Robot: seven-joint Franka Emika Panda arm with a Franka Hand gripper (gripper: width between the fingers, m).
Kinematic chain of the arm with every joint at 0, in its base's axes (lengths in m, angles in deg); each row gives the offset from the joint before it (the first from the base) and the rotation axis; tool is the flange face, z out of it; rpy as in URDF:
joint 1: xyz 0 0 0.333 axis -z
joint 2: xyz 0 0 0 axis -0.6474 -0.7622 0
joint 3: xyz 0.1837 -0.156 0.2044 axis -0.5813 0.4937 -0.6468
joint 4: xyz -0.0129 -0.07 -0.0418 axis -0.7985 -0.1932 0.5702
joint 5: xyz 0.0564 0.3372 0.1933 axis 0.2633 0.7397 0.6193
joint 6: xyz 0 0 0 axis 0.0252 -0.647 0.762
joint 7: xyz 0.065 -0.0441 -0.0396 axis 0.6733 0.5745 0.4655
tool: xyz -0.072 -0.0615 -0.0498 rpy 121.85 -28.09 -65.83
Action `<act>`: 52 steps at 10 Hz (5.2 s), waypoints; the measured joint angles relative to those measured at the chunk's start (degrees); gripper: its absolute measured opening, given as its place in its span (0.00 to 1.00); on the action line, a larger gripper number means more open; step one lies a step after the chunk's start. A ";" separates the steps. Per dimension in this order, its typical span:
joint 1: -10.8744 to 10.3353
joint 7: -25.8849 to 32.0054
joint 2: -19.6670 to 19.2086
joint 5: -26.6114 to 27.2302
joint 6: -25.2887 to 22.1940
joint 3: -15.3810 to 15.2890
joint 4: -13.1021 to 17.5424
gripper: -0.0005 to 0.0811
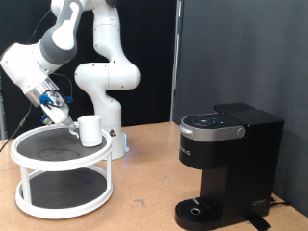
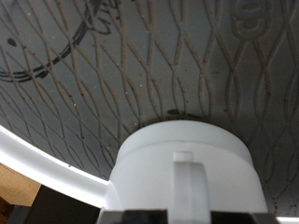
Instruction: Make a cup of coffee with the keurig machine
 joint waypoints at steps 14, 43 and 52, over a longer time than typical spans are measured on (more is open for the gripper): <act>-0.57 -15.25 4.59 6.20 -12.02 -5.48 4.96 0.01; -15.30 -21.94 -26.37 39.13 28.53 -29.93 9.95 0.01; -16.78 -16.58 -31.75 50.23 33.29 -36.29 11.55 0.01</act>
